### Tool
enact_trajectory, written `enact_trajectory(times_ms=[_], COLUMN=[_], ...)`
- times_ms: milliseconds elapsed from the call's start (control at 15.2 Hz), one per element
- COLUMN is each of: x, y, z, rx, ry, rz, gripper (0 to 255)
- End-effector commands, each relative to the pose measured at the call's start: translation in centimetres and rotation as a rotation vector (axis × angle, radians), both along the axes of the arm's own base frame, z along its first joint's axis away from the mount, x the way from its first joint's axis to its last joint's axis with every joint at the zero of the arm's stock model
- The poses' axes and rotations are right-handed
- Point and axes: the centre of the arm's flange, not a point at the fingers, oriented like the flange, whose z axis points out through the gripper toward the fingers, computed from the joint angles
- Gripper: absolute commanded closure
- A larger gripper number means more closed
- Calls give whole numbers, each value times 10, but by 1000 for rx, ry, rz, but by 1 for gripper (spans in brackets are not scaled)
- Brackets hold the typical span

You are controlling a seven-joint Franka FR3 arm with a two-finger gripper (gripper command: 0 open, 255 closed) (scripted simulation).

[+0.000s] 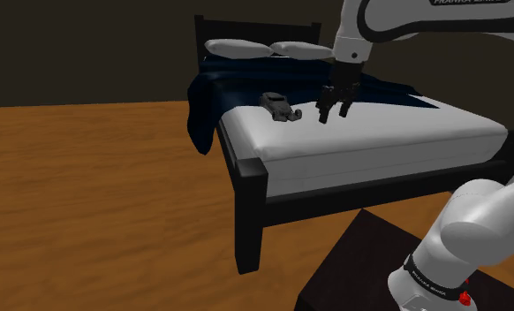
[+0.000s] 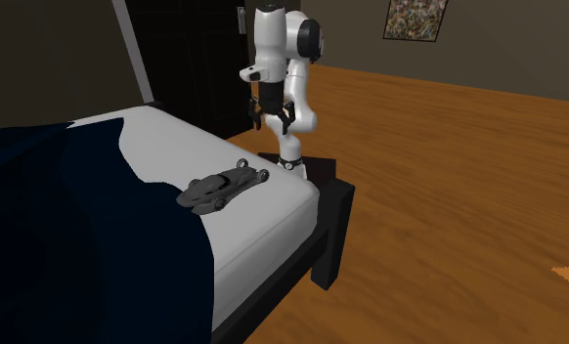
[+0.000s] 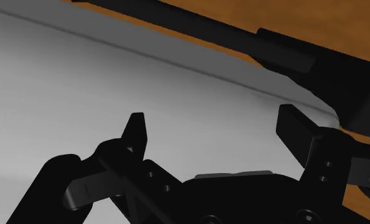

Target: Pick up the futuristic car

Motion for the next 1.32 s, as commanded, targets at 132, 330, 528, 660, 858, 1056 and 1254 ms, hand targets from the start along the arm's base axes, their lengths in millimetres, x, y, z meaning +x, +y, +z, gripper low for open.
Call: enact_trajectory(times_ms=[132,330,528,660,858,1056,1254], x=[52,88,123,139,139,139,138], y=[-9,-19,-33,-40,-40,-40,-40], z=[5,10,15,18,2,-14,-22], rx=[-13,-24,-34,-39,-39,-39,-39], ry=[-16,-28,-40,-46,-46,-46,-46], rz=[-122,-211,-300,-341,-341,-341,-341], gripper=[0,0,0,0,0,0,0])
